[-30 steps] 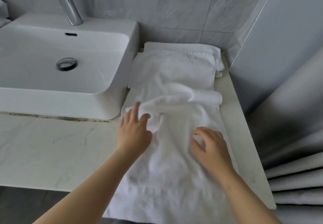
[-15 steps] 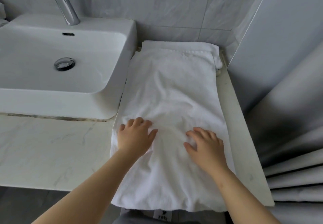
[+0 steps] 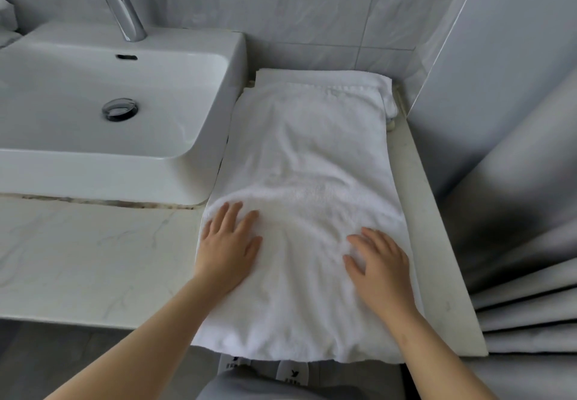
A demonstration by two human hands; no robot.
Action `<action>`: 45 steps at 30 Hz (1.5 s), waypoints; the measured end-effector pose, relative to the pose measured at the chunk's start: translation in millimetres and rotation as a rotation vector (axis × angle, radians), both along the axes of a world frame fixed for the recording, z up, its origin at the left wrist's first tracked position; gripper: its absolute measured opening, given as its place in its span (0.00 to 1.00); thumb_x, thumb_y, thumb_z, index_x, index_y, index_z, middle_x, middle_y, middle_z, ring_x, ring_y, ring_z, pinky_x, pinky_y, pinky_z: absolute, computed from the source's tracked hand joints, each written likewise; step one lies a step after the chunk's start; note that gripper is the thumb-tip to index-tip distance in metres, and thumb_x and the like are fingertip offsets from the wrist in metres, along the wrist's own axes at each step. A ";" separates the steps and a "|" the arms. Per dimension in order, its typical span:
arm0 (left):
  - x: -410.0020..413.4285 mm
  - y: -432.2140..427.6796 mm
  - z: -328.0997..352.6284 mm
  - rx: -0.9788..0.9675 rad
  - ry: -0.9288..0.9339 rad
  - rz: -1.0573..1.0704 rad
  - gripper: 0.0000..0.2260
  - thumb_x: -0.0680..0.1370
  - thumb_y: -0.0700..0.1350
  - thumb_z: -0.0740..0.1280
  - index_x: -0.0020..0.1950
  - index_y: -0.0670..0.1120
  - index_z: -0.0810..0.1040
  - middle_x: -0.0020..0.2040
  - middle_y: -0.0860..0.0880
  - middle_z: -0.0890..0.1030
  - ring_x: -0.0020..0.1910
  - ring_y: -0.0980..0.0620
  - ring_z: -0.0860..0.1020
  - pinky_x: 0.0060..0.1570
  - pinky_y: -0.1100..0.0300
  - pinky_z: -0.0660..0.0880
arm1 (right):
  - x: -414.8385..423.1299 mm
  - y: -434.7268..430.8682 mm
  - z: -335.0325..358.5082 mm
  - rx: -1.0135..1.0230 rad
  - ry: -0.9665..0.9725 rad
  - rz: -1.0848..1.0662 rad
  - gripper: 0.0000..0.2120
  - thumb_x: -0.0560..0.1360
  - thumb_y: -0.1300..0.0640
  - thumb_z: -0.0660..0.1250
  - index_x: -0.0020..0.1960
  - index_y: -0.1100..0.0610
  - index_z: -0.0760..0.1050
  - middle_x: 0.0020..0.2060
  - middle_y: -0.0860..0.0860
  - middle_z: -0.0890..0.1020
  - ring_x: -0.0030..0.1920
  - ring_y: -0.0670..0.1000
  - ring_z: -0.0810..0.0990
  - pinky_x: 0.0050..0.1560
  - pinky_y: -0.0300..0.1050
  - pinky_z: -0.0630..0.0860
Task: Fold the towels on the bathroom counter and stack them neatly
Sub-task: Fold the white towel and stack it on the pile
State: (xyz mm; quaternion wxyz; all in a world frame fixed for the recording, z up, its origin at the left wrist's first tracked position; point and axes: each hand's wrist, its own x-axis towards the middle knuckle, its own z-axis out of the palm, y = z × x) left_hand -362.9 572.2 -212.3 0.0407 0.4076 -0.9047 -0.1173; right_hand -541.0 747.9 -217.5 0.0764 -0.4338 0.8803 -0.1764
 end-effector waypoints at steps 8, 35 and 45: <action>21.5 6.6 11.4 0.112 -0.002 0.525 0.30 0.74 0.61 0.64 0.69 0.46 0.63 0.64 0.42 0.67 0.63 0.41 0.66 0.60 0.51 0.64 | 2.7 20.8 4.8 0.082 0.068 -0.486 0.19 0.74 0.43 0.63 0.64 0.46 0.71 0.66 0.52 0.68 0.63 0.56 0.64 0.61 0.51 0.60; -32.9 -61.4 59.6 0.987 1.264 0.639 0.08 0.80 0.38 0.59 0.44 0.43 0.75 0.35 0.48 0.77 0.31 0.54 0.78 0.33 0.63 0.77 | -56.3 -38.9 60.2 -0.918 -0.500 -0.527 0.10 0.76 0.62 0.62 0.55 0.51 0.73 0.53 0.50 0.77 0.55 0.51 0.76 0.62 0.51 0.73; -36.3 -17.6 19.2 -0.052 0.199 -0.112 0.22 0.77 0.50 0.64 0.71 0.51 0.67 0.75 0.48 0.59 0.75 0.48 0.53 0.71 0.50 0.54 | -11.7 -41.0 27.5 -0.271 0.155 -0.108 0.16 0.66 0.60 0.73 0.54 0.57 0.78 0.53 0.59 0.78 0.53 0.64 0.76 0.52 0.54 0.70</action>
